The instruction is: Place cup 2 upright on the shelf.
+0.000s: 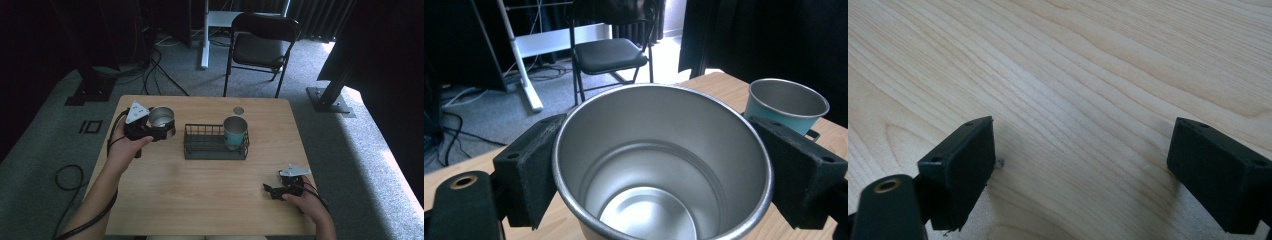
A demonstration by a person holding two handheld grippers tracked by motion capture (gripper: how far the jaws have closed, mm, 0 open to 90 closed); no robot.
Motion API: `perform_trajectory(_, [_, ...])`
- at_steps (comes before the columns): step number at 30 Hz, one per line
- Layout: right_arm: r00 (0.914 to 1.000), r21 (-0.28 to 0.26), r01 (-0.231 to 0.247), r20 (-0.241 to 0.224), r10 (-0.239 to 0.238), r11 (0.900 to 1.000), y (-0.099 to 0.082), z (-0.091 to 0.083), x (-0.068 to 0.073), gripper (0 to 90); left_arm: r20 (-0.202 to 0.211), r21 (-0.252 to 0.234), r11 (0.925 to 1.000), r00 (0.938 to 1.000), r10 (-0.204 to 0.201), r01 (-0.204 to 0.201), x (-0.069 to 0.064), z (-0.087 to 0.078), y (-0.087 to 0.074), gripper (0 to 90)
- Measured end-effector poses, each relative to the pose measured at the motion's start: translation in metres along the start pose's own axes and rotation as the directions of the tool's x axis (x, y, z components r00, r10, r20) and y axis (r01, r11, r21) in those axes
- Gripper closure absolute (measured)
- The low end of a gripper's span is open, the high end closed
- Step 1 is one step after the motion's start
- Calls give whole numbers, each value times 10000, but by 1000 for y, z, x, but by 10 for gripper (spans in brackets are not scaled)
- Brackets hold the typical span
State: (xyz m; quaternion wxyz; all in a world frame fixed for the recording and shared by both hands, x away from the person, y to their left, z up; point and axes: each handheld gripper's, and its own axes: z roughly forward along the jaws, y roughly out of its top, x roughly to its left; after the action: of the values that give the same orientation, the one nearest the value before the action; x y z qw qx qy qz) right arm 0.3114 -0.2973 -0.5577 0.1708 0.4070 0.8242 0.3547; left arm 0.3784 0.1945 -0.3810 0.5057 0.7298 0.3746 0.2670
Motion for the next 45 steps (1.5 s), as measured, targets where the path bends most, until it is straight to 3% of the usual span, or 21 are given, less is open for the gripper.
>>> perform_trajectory(11, [10000,-2,7,2,-7,10000,0,0,0,115,699,-369,9988,9969,361,-336,-20,16,16,139])
perform_trajectory(19, [10000,-4,11,1,-11,10000,0,0,0,115,1154,-454,9969,9909,692,-643,-34,30,25,139])
perform_trajectory(26, [10000,-3,12,2,-12,10000,0,0,0,116,1500,-513,9967,9862,700,-629,-43,48,28,139])
perform_trajectory(31, [10000,-2,9,0,-9,10000,0,0,0,115,1587,-454,9960,9838,829,-766,-49,64,25,139])
perform_trajectory(45, [10000,2,6,-1,-6,10000,0,0,0,115,1711,-25,9994,9847,331,-331,-53,100,5,139])
